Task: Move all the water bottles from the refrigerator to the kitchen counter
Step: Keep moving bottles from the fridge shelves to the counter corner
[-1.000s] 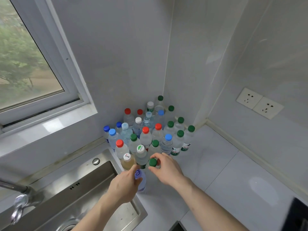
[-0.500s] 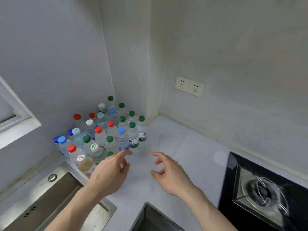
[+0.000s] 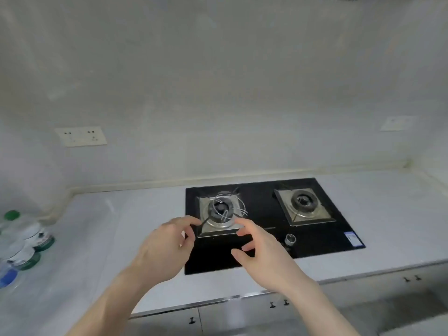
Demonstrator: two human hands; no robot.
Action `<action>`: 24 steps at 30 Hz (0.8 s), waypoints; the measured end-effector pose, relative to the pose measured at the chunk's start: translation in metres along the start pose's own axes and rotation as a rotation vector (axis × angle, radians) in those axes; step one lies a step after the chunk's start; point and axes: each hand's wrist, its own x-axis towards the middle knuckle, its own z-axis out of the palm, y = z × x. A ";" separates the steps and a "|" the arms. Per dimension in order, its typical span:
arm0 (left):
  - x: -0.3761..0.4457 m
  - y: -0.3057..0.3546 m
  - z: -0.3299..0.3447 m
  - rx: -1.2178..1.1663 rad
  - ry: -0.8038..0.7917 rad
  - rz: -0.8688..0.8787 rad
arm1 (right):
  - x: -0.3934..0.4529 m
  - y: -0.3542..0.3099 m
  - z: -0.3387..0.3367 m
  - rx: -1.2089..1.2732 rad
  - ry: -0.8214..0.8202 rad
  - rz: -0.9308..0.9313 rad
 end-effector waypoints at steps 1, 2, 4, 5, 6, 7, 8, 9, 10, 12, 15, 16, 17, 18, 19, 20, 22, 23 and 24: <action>0.005 0.025 0.013 -0.006 -0.023 0.046 | -0.015 0.017 -0.016 -0.001 0.038 0.031; 0.011 0.052 0.029 -0.006 -0.041 0.109 | -0.036 0.034 -0.036 0.015 0.083 0.076; 0.016 0.089 0.047 -0.020 -0.066 0.184 | -0.059 0.057 -0.058 0.019 0.146 0.118; 0.019 0.115 0.061 -0.019 -0.100 0.242 | -0.078 0.073 -0.074 0.022 0.197 0.156; 0.021 0.138 0.073 -0.019 -0.121 0.294 | -0.095 0.086 -0.088 0.032 0.234 0.185; 0.021 0.150 0.077 -0.020 -0.144 0.317 | -0.102 0.092 -0.095 0.034 0.258 0.196; 0.024 0.177 0.092 -0.025 -0.172 0.381 | -0.124 0.107 -0.111 0.037 0.304 0.239; 0.025 0.190 0.098 -0.022 -0.194 0.407 | -0.133 0.113 -0.118 0.043 0.331 0.256; 0.026 0.210 0.108 -0.028 -0.211 0.450 | -0.149 0.122 -0.130 0.052 0.365 0.292; 0.030 0.247 0.130 -0.034 -0.277 0.538 | -0.179 0.141 -0.150 0.062 0.455 0.349; 0.035 0.288 0.152 -0.025 -0.329 0.636 | -0.210 0.160 -0.172 0.050 0.541 0.414; 0.037 0.301 0.162 -0.015 -0.340 0.676 | -0.221 0.165 -0.179 0.057 0.572 0.444; 0.039 0.320 0.174 -0.017 -0.366 0.712 | -0.236 0.175 -0.186 0.062 0.612 0.468; 0.041 0.331 0.181 -0.021 -0.377 0.735 | -0.244 0.178 -0.192 0.060 0.632 0.489; 0.043 0.348 0.190 -0.034 -0.392 0.766 | -0.254 0.187 -0.199 0.050 0.657 0.509; 0.045 0.364 0.201 -0.041 -0.413 0.797 | -0.265 0.194 -0.206 0.036 0.684 0.539; 0.048 0.397 0.223 -0.045 -0.471 0.854 | -0.284 0.210 -0.222 0.025 0.744 0.587; 0.050 0.412 0.233 -0.053 -0.489 0.880 | -0.293 0.219 -0.229 0.022 0.772 0.606; 0.051 0.422 0.238 -0.058 -0.498 0.899 | -0.297 0.223 -0.235 0.015 0.790 0.624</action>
